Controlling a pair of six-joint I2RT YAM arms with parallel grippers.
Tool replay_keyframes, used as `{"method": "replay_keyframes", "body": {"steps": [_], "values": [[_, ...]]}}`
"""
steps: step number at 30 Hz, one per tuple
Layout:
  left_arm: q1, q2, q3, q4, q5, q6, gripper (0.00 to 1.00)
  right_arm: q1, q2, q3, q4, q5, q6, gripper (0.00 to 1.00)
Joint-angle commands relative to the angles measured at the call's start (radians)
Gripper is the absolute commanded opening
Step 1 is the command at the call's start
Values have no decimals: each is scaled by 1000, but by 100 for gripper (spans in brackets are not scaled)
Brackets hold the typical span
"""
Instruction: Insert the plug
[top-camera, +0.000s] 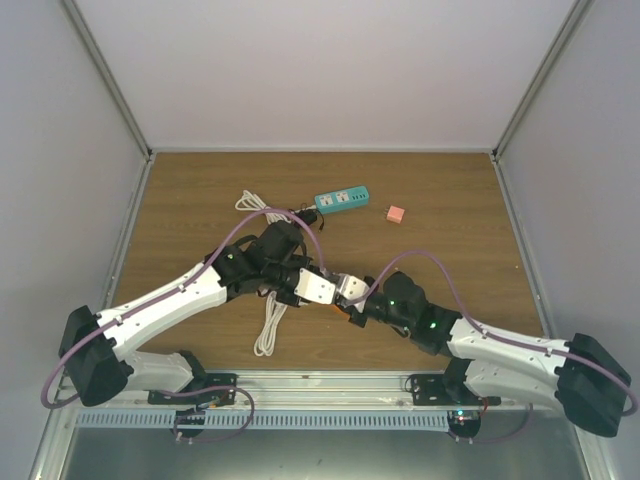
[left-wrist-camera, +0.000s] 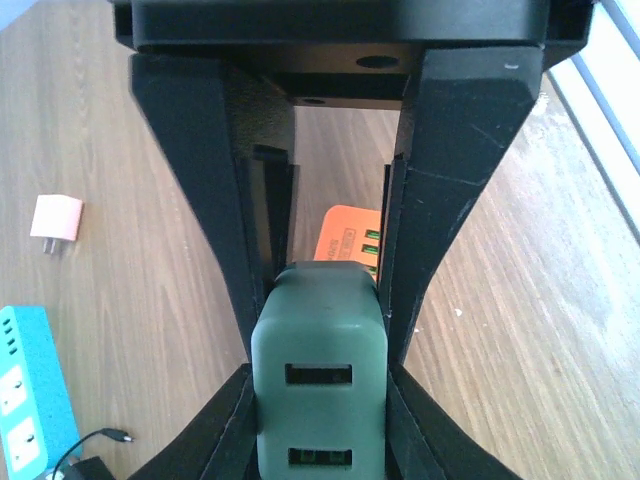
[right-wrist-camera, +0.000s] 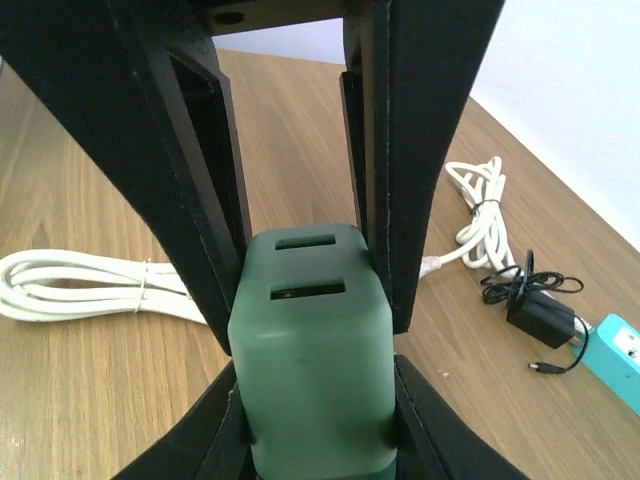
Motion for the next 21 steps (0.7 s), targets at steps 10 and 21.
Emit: {"method": "replay_keyframes", "body": {"steps": [10,21], "values": [[-1,-44,-10,177,-8,-90,99,10,-36,-12,28,0,106,0],[146,-301,-217,632,218,-410,99,-17,-158,-187,239,101,367,1]]}}
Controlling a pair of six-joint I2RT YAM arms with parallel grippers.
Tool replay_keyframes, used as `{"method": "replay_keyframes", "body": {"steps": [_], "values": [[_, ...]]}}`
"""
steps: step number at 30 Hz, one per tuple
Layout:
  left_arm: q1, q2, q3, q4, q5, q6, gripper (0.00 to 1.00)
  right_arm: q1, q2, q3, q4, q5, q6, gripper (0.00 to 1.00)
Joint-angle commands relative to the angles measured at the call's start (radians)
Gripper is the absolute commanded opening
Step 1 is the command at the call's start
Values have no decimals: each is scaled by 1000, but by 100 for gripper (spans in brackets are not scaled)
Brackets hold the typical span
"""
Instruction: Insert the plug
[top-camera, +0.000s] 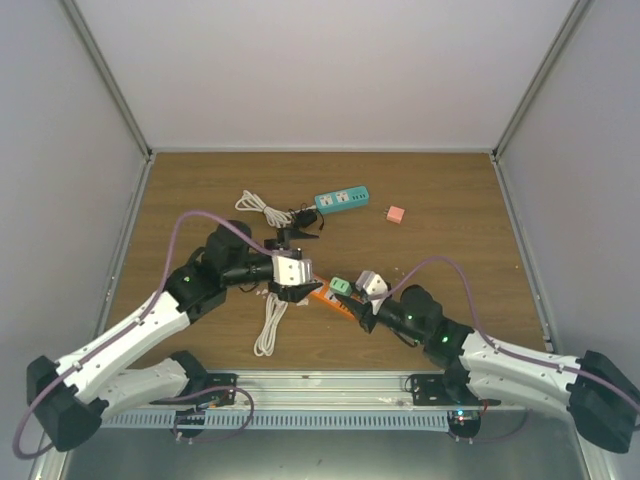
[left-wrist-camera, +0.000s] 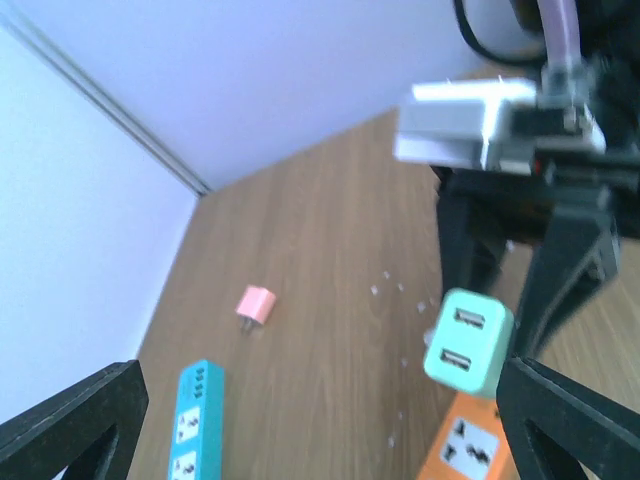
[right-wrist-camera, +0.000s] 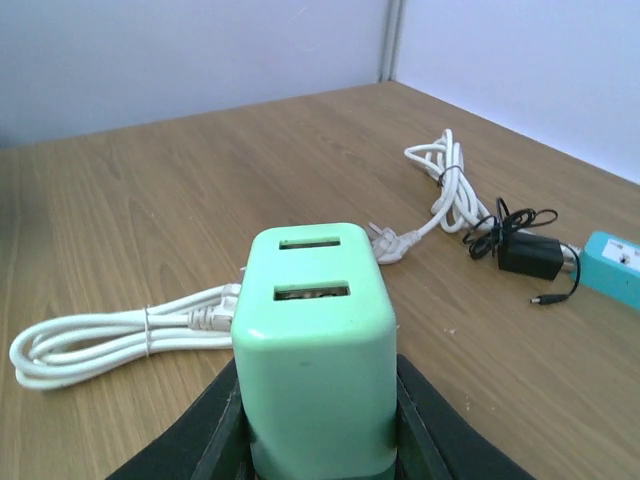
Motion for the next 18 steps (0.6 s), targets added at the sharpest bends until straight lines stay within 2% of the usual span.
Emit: {"method": "replay_keyframes", "body": {"steps": [1,4,6,8,11,18], "values": [[36,-27,-40,309,75,-298,99,-18,-9,-52,161,36,159,1],[40,24,-45,394,64,-452,99,-40,31,-77,240,36,222,0],[41,39,-93,520,2,-558,99,-57,86,-76,275,31,243,0],[50,32,-148,644,-67,-639,99,-82,133,-69,308,25,267,1],[94,4,-206,724,-106,-752,99,-110,205,-71,377,14,311,1],[123,-10,-245,706,-161,-775,99,-116,416,-14,452,20,348,0]]}}
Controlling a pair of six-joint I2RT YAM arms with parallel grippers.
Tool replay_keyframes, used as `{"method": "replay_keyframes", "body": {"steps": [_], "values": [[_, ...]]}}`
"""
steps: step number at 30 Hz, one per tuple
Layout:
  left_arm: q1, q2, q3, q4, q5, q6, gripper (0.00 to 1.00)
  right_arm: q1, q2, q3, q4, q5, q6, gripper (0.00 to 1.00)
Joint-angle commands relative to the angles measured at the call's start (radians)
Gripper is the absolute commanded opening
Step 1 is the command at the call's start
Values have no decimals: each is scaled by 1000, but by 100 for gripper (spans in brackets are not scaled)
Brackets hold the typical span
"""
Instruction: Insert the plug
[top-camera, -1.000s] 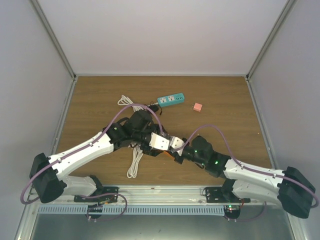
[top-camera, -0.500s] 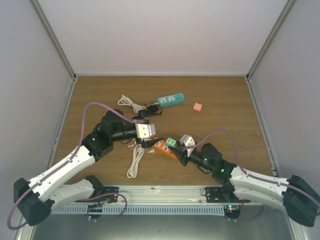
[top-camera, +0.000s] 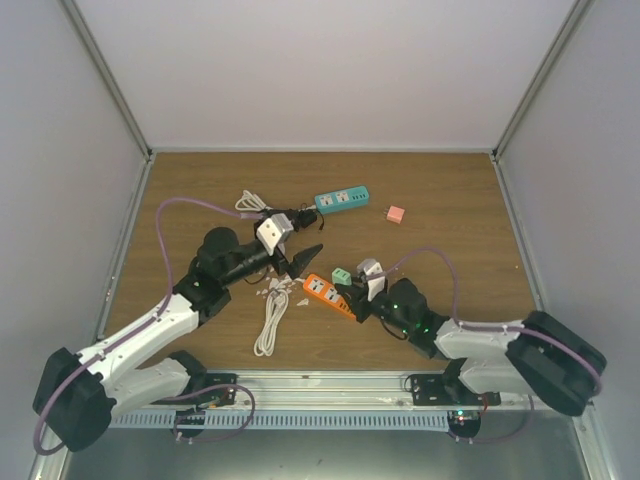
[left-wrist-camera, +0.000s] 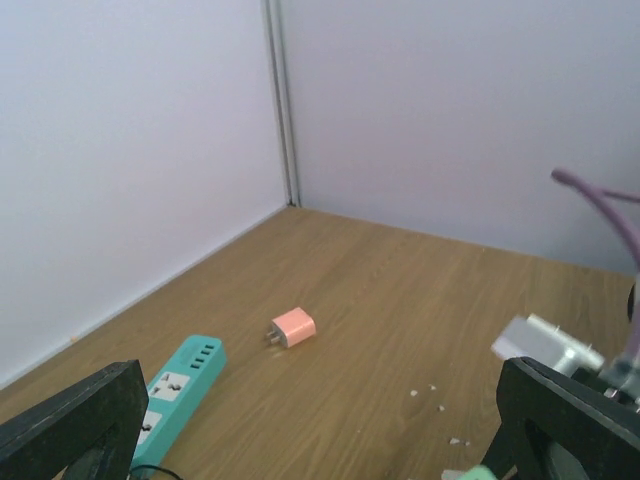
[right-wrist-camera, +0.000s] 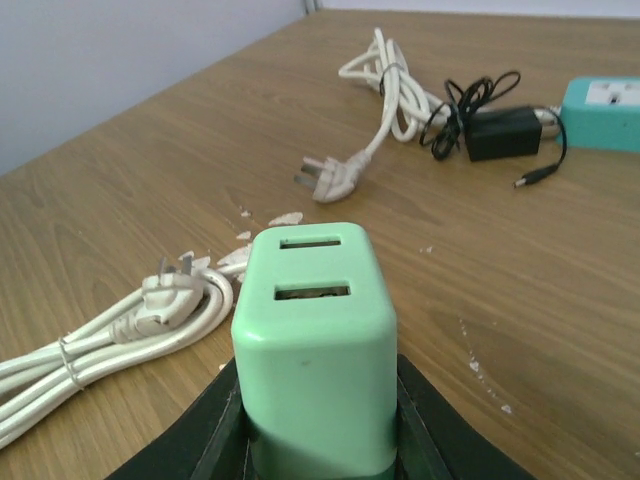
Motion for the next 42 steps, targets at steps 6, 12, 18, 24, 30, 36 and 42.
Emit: {"method": "replay_keyframes", "body": {"steps": [6,12,18,24,30,36,42], "values": [[13,-44,-28,90,-79,-44,99,-3,228,59,221,26,68,0],[26,-50,-42,103,-78,-51,99,-3,337,82,289,25,71,0],[32,-46,-56,124,-70,-55,99,-3,409,73,377,26,77,1],[35,-38,-56,127,-72,-52,99,-3,464,58,442,26,97,0],[37,-29,-56,132,-72,-52,99,-3,497,36,480,68,103,0],[38,-6,-45,135,-64,-50,99,-3,548,10,547,74,127,1],[38,-4,-44,138,-64,-47,99,-5,581,-23,621,88,133,0]]}}
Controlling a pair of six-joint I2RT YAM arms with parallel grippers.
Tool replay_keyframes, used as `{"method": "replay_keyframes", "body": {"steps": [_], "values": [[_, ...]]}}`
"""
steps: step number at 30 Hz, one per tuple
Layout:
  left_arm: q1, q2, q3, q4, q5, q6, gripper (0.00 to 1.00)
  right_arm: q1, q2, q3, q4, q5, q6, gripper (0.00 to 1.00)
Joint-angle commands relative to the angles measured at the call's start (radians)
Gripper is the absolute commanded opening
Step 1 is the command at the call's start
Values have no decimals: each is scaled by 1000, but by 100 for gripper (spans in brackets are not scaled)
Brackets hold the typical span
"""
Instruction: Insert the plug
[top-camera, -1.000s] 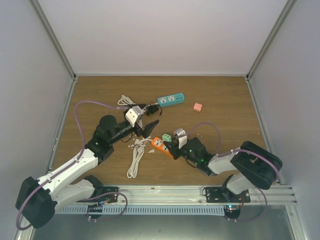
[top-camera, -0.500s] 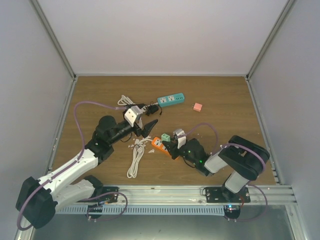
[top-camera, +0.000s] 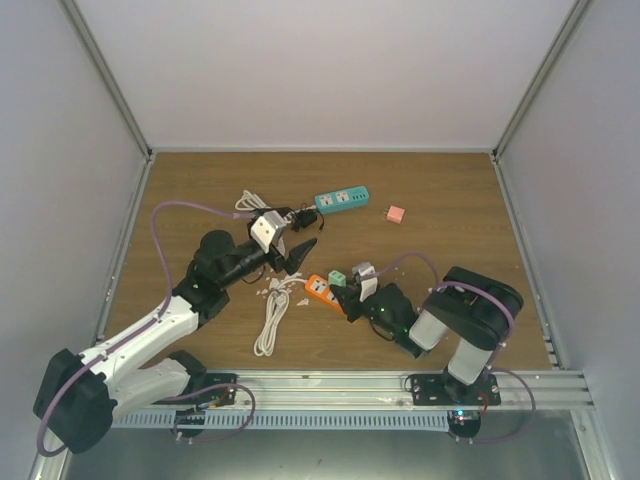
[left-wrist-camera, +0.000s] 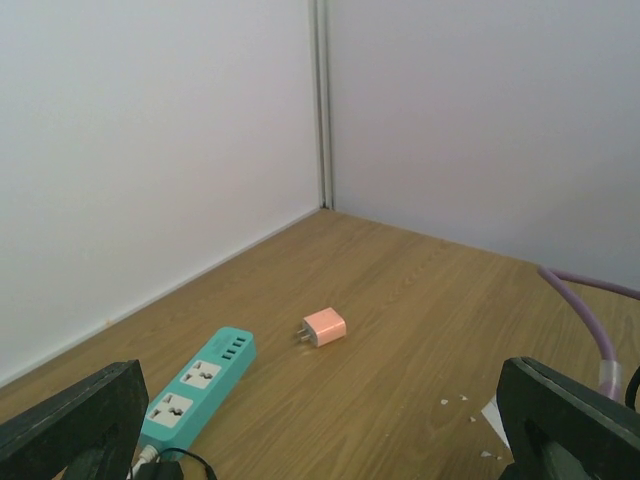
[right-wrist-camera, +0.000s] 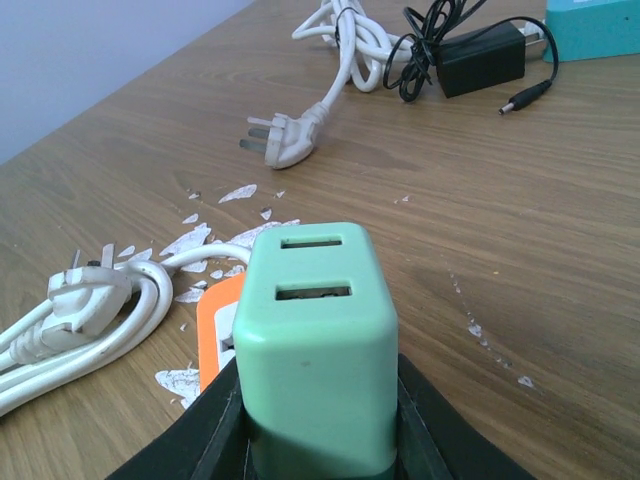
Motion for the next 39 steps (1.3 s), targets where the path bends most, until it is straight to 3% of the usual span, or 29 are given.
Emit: {"method": "replay_keyframes", "body": {"steps": [1,10,14,22,39], "values": [[6,5,0,64,-2,2,99,-6,34,-32,113,40,9,0],[6,60,14,61,48,2,98,-5,170,-70,312,-4,10,0],[3,121,60,18,113,-1,95,-4,216,-56,312,-16,-11,1],[3,132,66,9,94,-7,96,9,234,-37,255,6,-62,0],[3,125,60,15,93,-11,95,41,44,-90,161,31,-96,0]]}}
